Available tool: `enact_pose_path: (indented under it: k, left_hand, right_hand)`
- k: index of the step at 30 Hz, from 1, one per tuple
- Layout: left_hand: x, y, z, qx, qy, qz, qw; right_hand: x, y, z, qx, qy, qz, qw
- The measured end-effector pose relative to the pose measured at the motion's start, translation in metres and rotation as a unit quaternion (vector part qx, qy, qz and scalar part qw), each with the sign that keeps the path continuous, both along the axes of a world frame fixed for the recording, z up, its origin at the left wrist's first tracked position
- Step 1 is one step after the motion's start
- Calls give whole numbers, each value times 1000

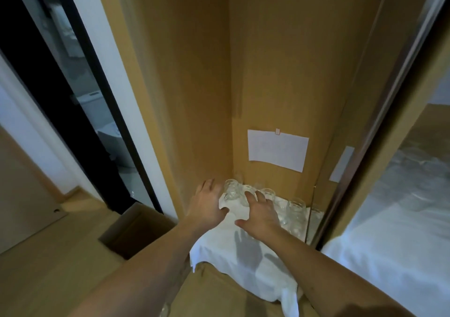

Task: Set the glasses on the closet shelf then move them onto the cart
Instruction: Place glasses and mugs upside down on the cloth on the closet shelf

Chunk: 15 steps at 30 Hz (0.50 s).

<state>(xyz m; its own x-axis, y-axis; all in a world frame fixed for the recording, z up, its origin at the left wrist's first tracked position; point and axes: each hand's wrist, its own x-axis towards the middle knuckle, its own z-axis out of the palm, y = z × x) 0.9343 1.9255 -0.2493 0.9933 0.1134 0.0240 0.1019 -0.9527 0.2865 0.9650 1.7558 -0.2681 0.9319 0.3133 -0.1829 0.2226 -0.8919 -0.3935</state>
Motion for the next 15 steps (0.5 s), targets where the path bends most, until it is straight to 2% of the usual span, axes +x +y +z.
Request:
enact_pose_path:
  k: [15]
  left_hand:
    - [103, 18, -68, -46, 49, -10, 998]
  right_hand:
    - [84, 22, -62, 33, 77, -77, 993]
